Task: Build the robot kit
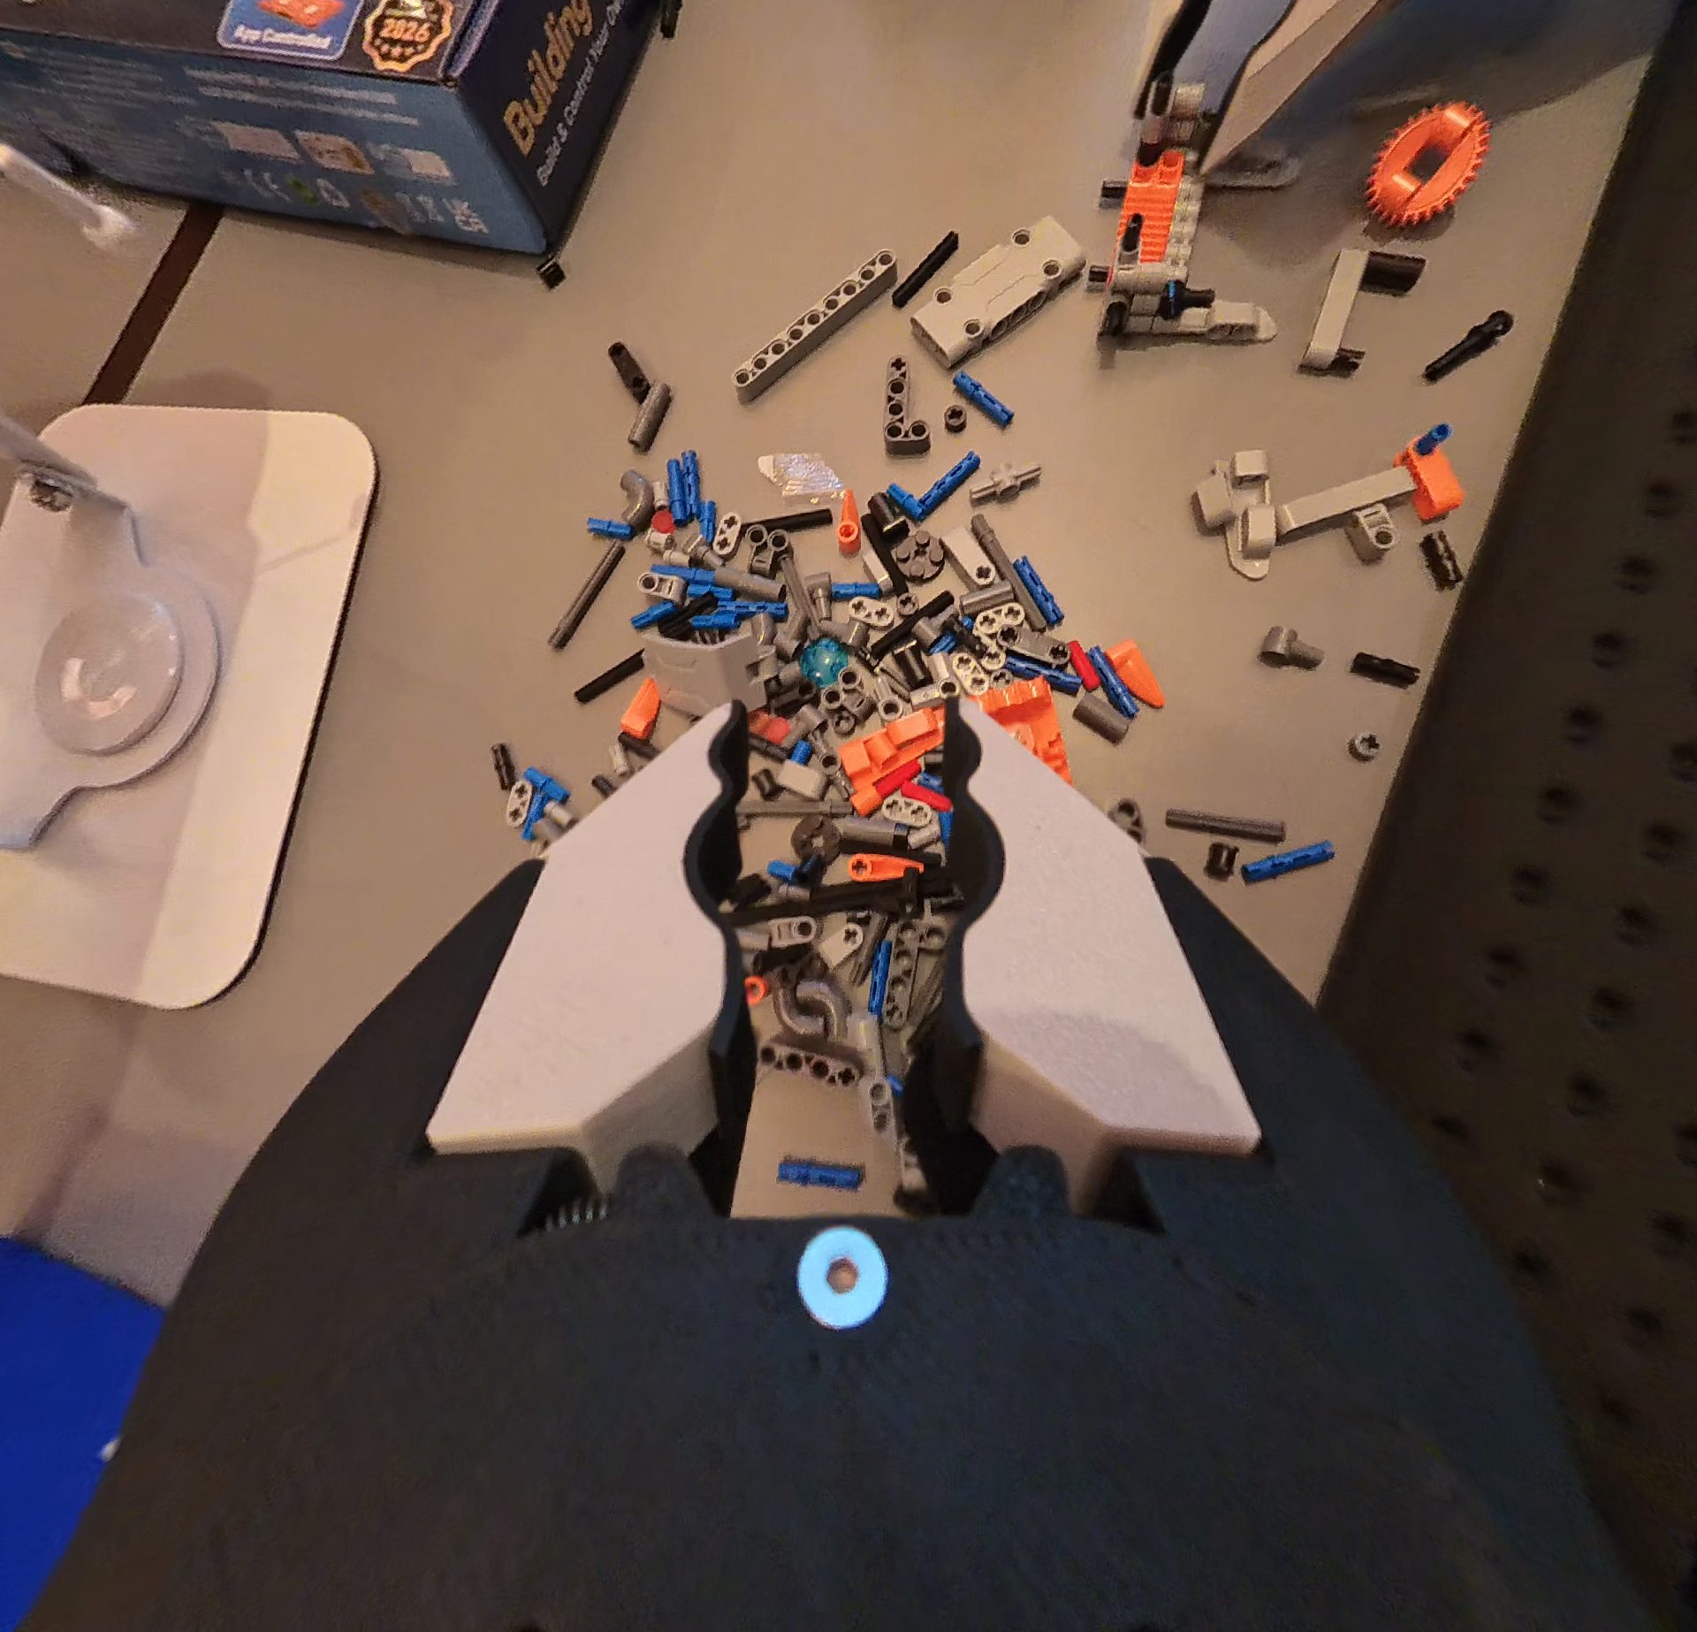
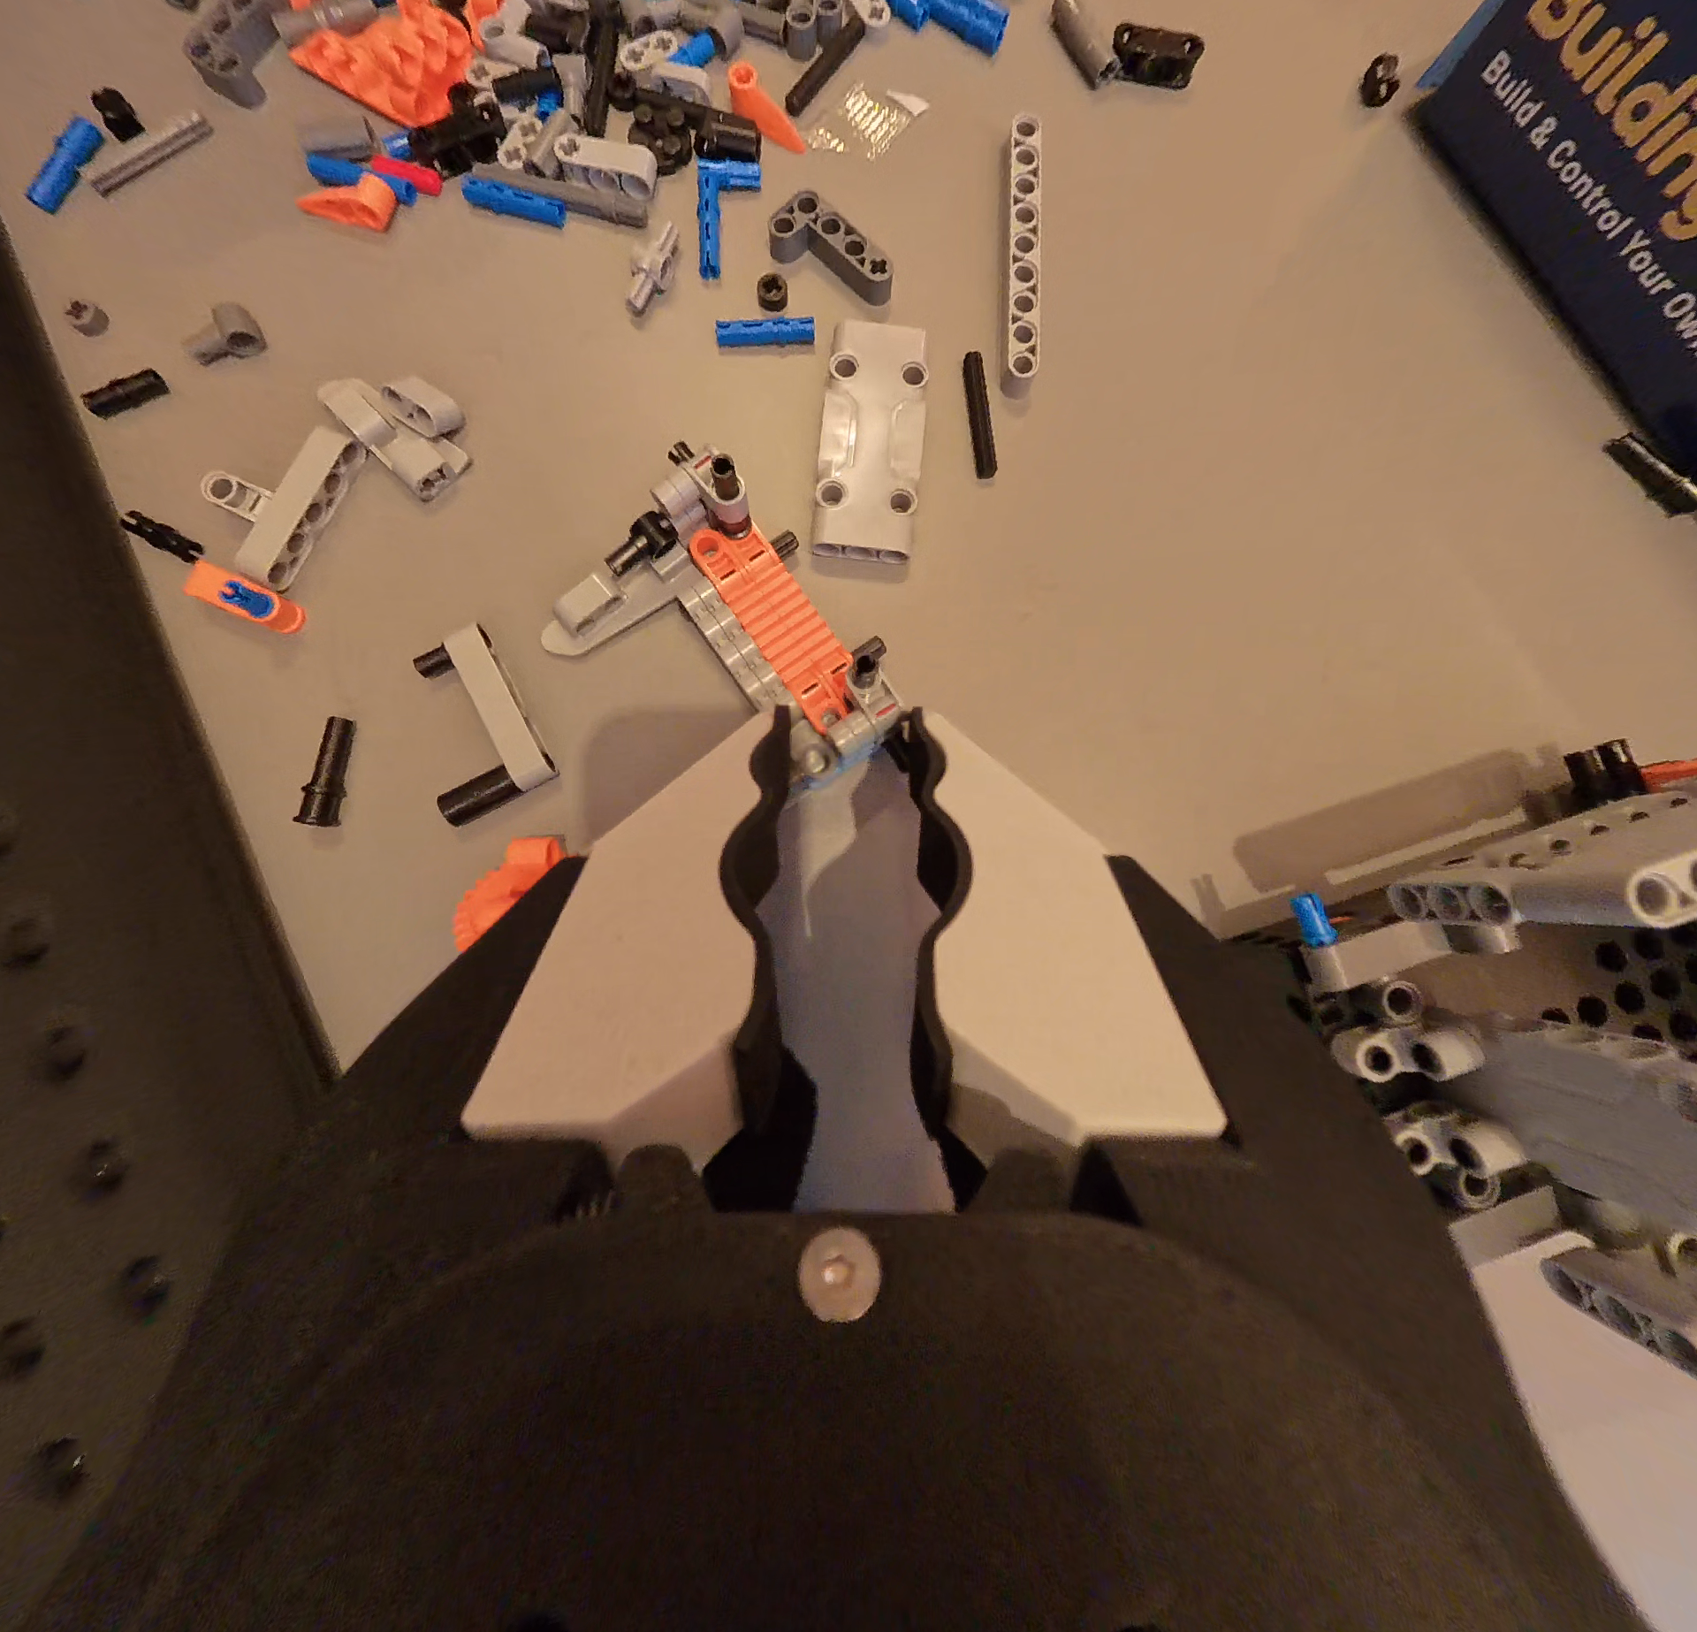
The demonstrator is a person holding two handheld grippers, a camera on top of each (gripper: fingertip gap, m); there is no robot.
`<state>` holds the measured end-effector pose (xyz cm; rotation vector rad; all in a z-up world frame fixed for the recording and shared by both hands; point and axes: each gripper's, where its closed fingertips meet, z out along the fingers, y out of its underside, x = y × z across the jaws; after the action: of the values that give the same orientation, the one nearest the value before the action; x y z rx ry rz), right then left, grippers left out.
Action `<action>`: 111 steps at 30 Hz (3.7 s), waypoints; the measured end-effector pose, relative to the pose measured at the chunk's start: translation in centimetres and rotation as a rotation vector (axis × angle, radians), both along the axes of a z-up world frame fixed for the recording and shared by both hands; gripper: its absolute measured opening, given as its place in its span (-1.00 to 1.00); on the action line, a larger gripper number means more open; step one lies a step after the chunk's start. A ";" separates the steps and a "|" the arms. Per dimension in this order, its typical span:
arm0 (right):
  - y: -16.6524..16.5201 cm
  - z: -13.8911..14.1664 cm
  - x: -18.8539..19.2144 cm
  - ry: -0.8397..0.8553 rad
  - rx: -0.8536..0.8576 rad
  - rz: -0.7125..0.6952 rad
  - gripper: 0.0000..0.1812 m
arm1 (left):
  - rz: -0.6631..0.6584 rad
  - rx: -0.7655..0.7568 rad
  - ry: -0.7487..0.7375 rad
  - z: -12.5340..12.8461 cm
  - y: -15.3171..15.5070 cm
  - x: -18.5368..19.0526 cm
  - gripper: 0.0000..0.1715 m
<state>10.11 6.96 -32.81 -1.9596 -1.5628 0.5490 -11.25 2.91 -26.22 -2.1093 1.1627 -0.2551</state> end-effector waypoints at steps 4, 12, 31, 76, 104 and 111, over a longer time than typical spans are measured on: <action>0.0 0.4 0.4 0.011 0.013 -0.002 -0.83 | -0.002 -0.028 -0.025 -1.4 0.5 0.5 -0.54; 0.9 2.8 2.5 0.106 0.066 -0.077 -0.84 | 0.026 -0.058 -0.076 -3.3 1.4 0.1 -0.54; 2.6 1.1 7.2 0.097 0.020 -0.293 -0.83 | 0.065 -0.091 -0.102 -4.9 2.1 -0.7 -0.54; 5.3 7.1 13.2 0.432 0.036 -0.577 -0.60 | 0.090 -0.079 -0.133 -4.6 2.5 -1.1 -0.50; 1.4 3.5 12.4 0.113 0.103 -0.508 -0.58 | 0.175 -0.023 -0.175 -3.2 3.4 -2.8 -0.50; -3.1 3.7 5.3 0.279 0.032 -0.290 -0.58 | 0.222 -0.005 -0.228 -3.2 2.9 -2.8 -0.49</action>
<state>15.39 3.85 -29.10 -1.9444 -1.0888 0.6382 -14.01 5.81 -29.46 -2.1279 0.7905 -0.3830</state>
